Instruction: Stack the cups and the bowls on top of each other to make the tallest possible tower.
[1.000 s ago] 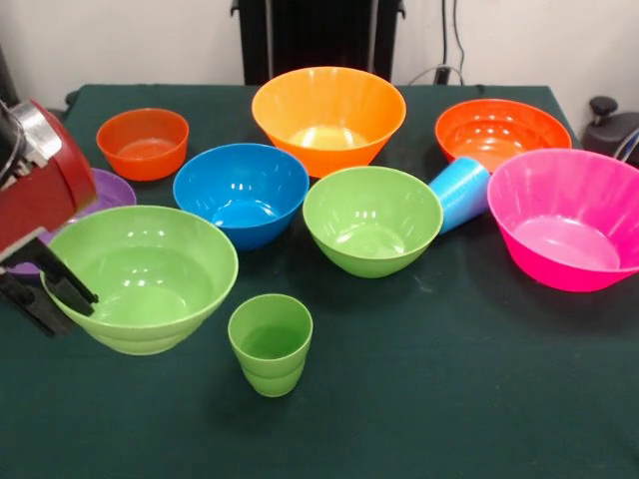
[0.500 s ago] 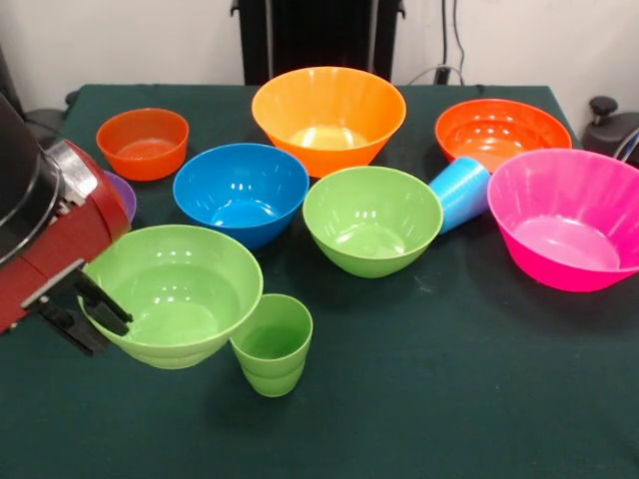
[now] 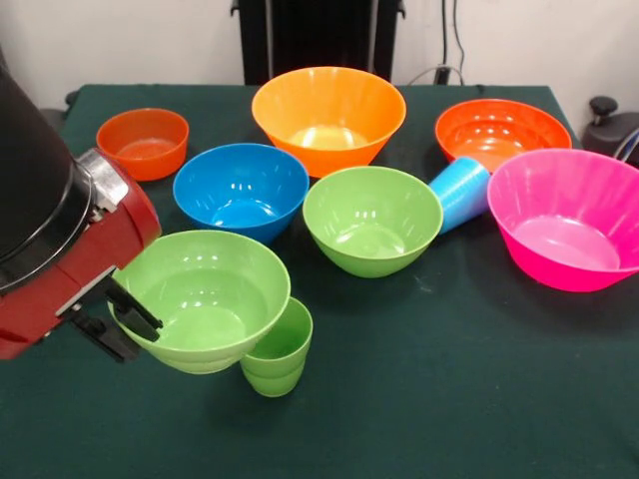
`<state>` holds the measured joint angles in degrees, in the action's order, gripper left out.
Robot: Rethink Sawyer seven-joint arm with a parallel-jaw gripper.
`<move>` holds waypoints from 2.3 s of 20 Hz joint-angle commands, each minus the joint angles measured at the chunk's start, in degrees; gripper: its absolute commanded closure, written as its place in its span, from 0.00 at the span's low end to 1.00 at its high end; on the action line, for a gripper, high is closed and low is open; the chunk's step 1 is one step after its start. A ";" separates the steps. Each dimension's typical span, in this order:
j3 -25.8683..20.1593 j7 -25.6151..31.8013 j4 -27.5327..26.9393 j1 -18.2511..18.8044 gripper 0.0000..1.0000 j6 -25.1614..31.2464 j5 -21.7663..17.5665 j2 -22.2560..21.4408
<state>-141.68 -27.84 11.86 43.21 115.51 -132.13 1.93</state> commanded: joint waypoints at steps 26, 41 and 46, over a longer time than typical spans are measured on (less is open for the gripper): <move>17.37 -0.23 -0.89 -1.09 1.00 4.71 14.91 0.13; 29.19 -9.21 4.97 -1.62 1.00 2.94 29.44 -0.65; 33.18 -12.38 7.42 -2.79 1.00 1.93 33.24 -1.68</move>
<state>-121.60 -27.89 18.58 43.46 115.64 -100.19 2.19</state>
